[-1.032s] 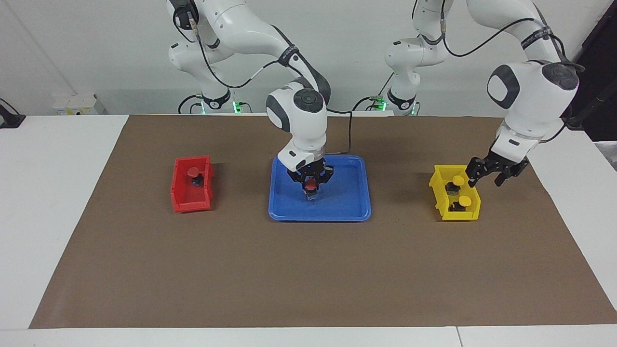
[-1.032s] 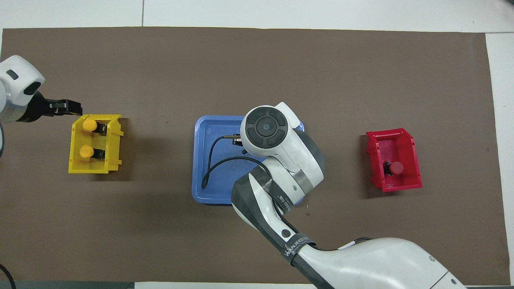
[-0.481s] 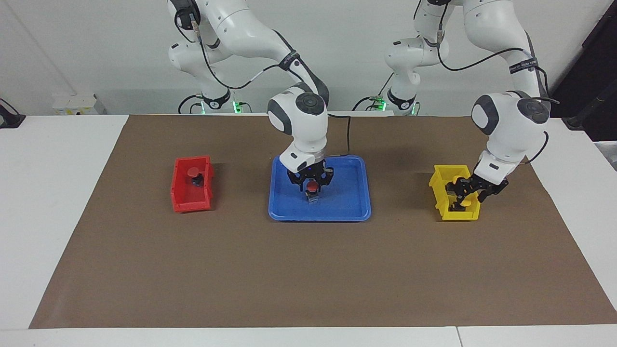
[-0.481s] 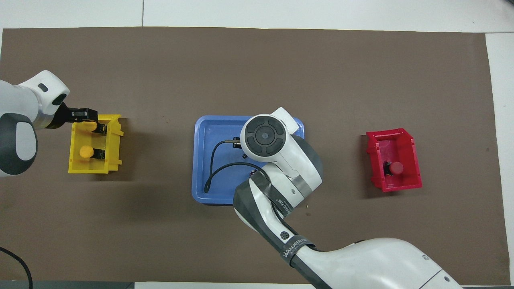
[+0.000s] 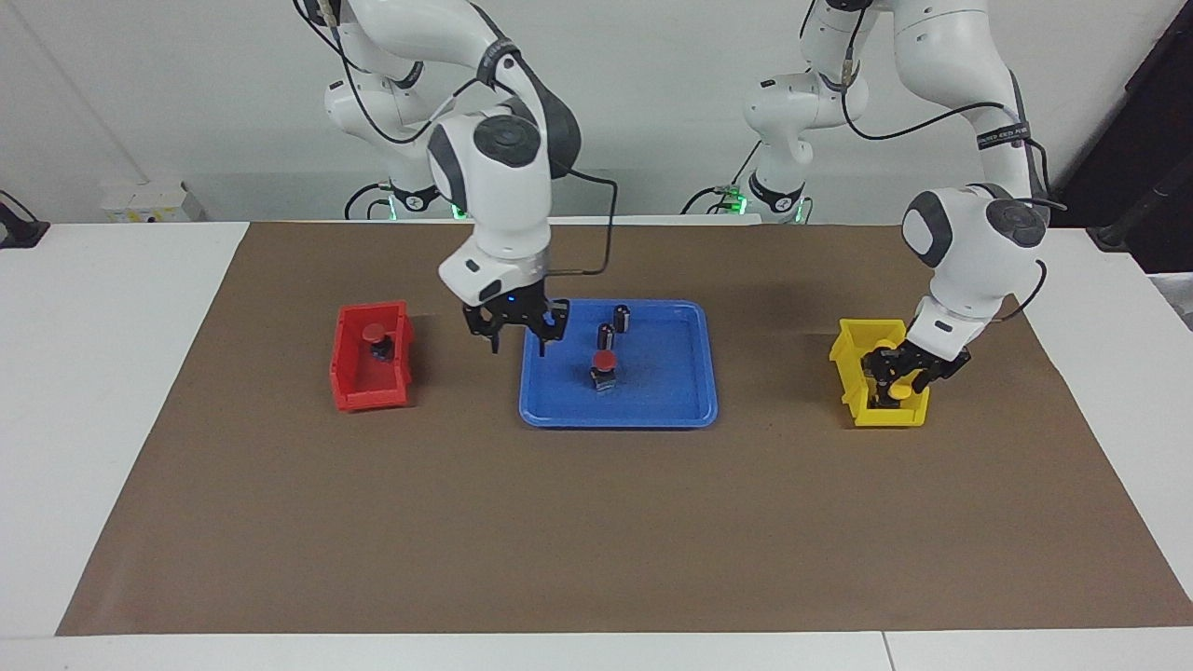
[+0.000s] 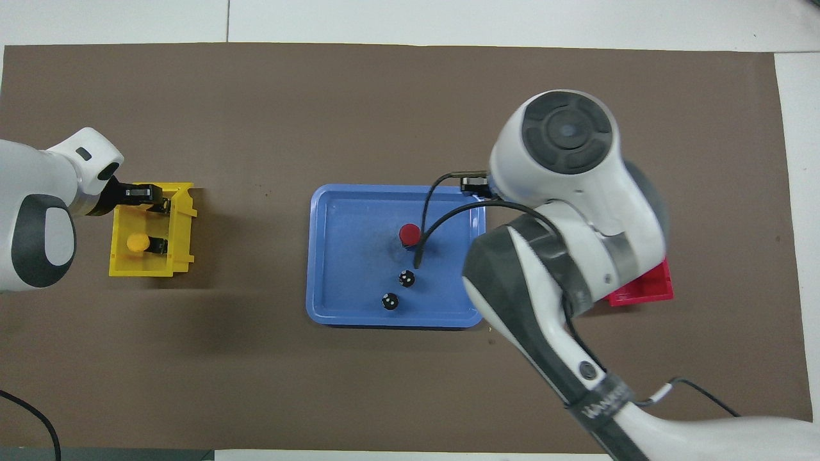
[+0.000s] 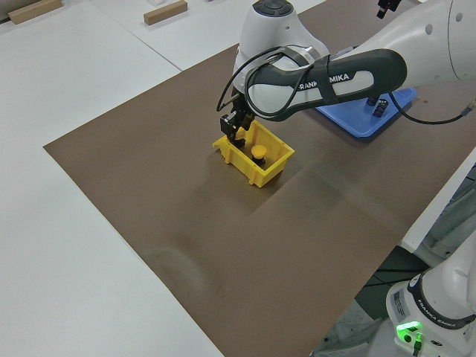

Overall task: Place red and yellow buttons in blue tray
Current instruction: 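Carry the red button to the tray while the left gripper grasps a yellow button, then place the yellow button in the tray while the right gripper returns to the caddy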

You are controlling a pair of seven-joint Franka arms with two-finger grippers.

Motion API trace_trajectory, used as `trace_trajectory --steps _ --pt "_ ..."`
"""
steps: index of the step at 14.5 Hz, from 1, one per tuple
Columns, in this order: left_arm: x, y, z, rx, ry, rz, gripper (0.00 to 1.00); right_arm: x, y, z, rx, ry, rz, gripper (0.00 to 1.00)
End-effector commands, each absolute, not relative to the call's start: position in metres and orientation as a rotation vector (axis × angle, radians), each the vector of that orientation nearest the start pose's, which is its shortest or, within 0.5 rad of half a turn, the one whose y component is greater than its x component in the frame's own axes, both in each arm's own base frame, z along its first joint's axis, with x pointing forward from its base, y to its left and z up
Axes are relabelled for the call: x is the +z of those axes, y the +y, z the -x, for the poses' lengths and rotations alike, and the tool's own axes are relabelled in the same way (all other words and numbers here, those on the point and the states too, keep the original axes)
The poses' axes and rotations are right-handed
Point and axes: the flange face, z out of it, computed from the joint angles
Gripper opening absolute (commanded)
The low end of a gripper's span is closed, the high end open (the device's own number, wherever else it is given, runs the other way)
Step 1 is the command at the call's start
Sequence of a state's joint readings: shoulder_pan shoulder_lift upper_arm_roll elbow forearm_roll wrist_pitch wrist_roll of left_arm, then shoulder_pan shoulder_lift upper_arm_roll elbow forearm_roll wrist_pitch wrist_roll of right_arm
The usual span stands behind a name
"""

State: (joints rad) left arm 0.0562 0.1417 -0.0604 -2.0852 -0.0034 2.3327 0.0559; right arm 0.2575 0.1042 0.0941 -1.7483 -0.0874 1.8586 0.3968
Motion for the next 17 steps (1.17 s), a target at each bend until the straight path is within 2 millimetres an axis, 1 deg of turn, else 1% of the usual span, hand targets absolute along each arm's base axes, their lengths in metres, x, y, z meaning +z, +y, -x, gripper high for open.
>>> trace_trajectory --steps 1,2,3,4,5,6,7,8,9,10,11,12,13,14,15,16,17 --pt "0.439 -0.008 -0.601 -0.076 0.075 3.155 0.01 0.495 0.117 -0.514 0.013 -0.11 3.157 0.7" --pt "0.478 -0.015 -0.607 -0.025 0.054 3.152 0.01 0.492 0.084 -0.502 0.02 -0.169 3.127 0.7" --pt "0.506 -0.041 -0.608 -0.02 0.047 3.136 0.01 0.487 0.053 -0.492 0.024 -0.211 3.106 0.7" --pt "0.521 -0.073 -0.605 -0.045 0.021 3.11 0.02 0.478 0.031 -0.486 0.034 -0.218 3.088 0.7" --pt "0.524 -0.113 -0.597 -0.055 -0.03 3.103 0.02 0.469 0.017 -0.481 0.008 -0.21 3.086 0.7" --pt "0.517 -0.159 -0.584 -0.069 -0.073 3.107 0.02 0.457 0.013 -0.474 -0.013 -0.214 3.09 0.7" --pt "0.514 -0.186 -0.573 -0.105 -0.103 3.117 0.02 0.449 0.011 -0.472 -0.025 -0.212 3.091 0.7" --pt "0.502 -0.215 -0.561 -0.13 -0.105 3.131 0.02 0.437 0.01 -0.472 -0.023 -0.211 3.091 0.7" --pt "0.489 -0.25 -0.548 -0.148 -0.1 3.146 0.02 0.42 0.008 -0.472 -0.026 -0.207 3.092 0.69" --pt "0.472 -0.272 -0.54 -0.152 -0.121 3.153 0.02 0.409 0.008 -0.473 -0.061 -0.206 3.094 0.69" --pt "0.456 -0.299 -0.529 -0.154 -0.129 3.161 0.02 0.399 0.007 -0.473 -0.08 -0.214 3.095 0.68" --pt "0.438 -0.324 -0.514 -0.144 -0.13 3.165 0.02 0.393 0.005 -0.474 -0.086 -0.239 3.094 0.67" --pt "0.425 -0.34 -0.506 -0.155 -0.152 3.174 0.02 0.383 -0.008 -0.475 -0.069 -0.24 3.093 0.66" --pt "0.411 -0.352 -0.503 -0.155 -0.164 3.18 0.02 0.378 -0.016 -0.475 -0.056 -0.24 3.092 0.66" --pt "0.403 -0.361 -0.501 -0.155 -0.159 3.184 0.02 0.375 -0.018 -0.477 -0.07 -0.236 3.093 0.65" --pt "0.399 -0.364 -0.501 -0.163 -0.161 3.189 0.02 0.369 -0.018 -0.474 -0.091 -0.234 3.096 0.64" --pt "0.39 -0.367 -0.499 -0.144 -0.163 3.183 0.02 0.366 -0.017 -0.472 -0.103 -0.228 3.098 0.63"
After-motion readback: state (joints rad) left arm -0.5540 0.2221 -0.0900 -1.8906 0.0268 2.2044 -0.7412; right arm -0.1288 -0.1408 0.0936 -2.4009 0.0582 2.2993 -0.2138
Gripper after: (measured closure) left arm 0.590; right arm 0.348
